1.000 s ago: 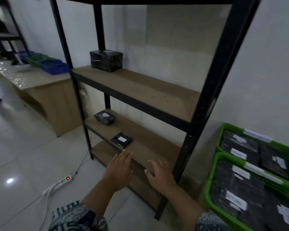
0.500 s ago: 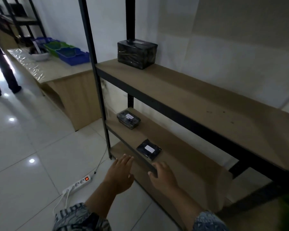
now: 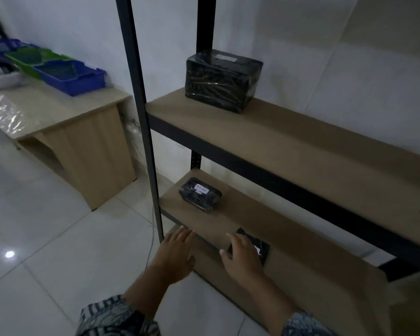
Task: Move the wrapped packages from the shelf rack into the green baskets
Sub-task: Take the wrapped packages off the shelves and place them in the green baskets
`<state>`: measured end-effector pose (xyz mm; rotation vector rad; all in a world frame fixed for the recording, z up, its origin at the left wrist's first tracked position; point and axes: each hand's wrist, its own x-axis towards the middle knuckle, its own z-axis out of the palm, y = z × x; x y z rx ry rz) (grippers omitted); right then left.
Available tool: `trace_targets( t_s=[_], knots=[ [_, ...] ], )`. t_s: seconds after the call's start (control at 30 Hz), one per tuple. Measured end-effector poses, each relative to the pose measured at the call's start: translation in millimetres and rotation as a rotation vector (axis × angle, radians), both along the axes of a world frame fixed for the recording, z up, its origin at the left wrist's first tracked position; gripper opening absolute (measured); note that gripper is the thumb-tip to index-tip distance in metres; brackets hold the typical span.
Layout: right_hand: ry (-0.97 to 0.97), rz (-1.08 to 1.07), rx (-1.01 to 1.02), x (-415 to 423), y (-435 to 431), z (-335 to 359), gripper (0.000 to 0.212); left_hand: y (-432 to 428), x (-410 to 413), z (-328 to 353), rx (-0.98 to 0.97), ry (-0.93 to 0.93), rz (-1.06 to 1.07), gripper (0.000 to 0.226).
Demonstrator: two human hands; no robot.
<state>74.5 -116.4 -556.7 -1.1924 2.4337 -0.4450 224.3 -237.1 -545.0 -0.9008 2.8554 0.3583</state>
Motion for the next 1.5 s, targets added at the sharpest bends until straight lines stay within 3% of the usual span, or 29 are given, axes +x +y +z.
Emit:
trace_targets(
  t_s=[0.27, 0.47, 0.67, 0.93, 1.23, 1.5],
  knots=[
    [0.091, -0.059, 0.080, -22.8, -90.9, -38.4, 0.055, -109.5, -12.0, -53.5, 0.014, -0.025, -0.028, 0.063],
    [0.017, -0.159, 0.115, -65.4, -149.0, -87.5, 0.055, -162.2, -39.1, -103.8, 0.024, 0.023, -0.043, 0.062],
    [-0.038, -0.311, -0.025, -93.4, -215.4, -132.4, 0.071, -206.0, -67.5, -162.4, 0.065, 0.153, 0.035, 0.065],
    [-0.257, -0.591, -0.241, -120.8, -253.2, -198.8, 0.120, -236.5, -79.8, -237.6, -0.007, 0.192, -0.074, 0.064],
    [-0.114, -0.528, -0.672, -83.7, -238.9, -223.2, 0.110, -240.5, -72.9, -260.1, 0.039, 0.353, -0.105, 0.060],
    [-0.084, -0.546, -0.731, -75.0, -241.8, -225.6, 0.106, -241.4, -71.4, -260.3, 0.060, 0.380, -0.119, 0.060]
  ],
)
